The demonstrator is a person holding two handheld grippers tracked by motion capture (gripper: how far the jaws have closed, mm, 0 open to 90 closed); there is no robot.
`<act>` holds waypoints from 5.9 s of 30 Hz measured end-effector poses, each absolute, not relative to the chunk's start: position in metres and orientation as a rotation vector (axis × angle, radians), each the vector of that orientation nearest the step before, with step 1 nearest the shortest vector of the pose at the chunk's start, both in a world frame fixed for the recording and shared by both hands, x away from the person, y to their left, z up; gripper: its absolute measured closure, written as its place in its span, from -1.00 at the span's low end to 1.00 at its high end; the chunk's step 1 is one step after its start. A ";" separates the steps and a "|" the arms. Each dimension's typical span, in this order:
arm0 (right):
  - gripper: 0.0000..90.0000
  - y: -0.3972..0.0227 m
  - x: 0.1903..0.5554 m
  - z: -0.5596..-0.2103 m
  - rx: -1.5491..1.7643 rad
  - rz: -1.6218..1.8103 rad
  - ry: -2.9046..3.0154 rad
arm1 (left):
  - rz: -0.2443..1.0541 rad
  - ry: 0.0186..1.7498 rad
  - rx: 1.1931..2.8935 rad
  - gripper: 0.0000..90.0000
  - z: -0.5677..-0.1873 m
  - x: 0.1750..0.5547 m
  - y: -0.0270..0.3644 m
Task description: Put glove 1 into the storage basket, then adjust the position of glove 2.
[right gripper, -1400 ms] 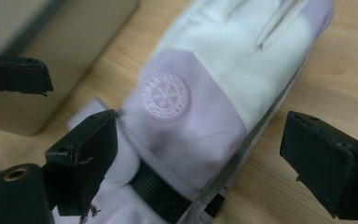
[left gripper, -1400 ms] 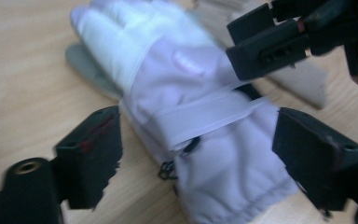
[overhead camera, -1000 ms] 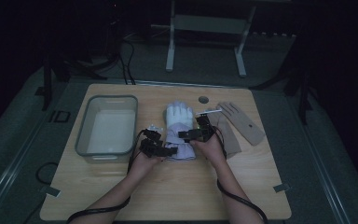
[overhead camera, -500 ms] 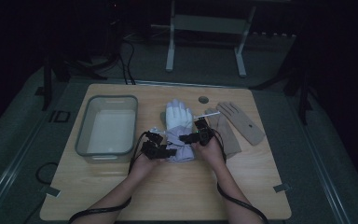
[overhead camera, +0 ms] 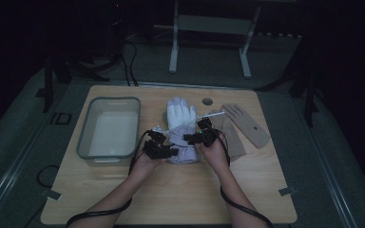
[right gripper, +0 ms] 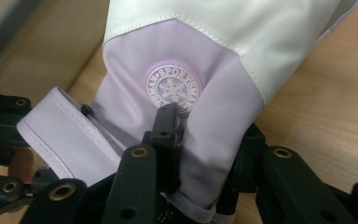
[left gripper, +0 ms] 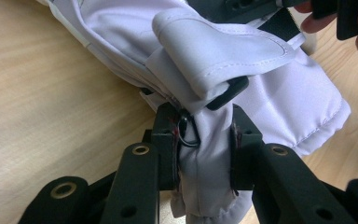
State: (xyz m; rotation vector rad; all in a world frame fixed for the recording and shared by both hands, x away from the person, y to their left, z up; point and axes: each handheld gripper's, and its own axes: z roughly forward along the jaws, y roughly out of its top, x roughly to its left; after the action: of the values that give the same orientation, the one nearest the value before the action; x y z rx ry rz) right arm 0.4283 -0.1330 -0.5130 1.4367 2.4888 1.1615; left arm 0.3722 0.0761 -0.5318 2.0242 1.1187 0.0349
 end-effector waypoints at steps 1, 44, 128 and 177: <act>0.51 -0.133 0.428 -0.510 1.432 1.170 2.483 | 0.043 1.116 2.024 0.56 -0.528 0.372 0.076; 0.51 0.015 0.436 -0.409 1.208 1.357 2.482 | 0.233 1.176 2.027 0.57 -0.420 0.364 0.229; -0.59 0.030 0.427 -0.443 1.098 1.086 2.721 | 0.118 1.156 2.109 0.02 -0.468 0.337 0.230; -0.72 -0.225 0.417 -0.473 1.142 1.109 2.381 | 0.159 0.788 2.086 -0.85 -0.545 0.313 0.098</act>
State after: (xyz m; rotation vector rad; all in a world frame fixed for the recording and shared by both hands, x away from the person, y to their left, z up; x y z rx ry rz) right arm 0.4174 -0.2246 -0.4733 1.1417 2.3815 1.1086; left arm 0.3130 0.0977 -0.5451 2.0858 0.7882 0.1588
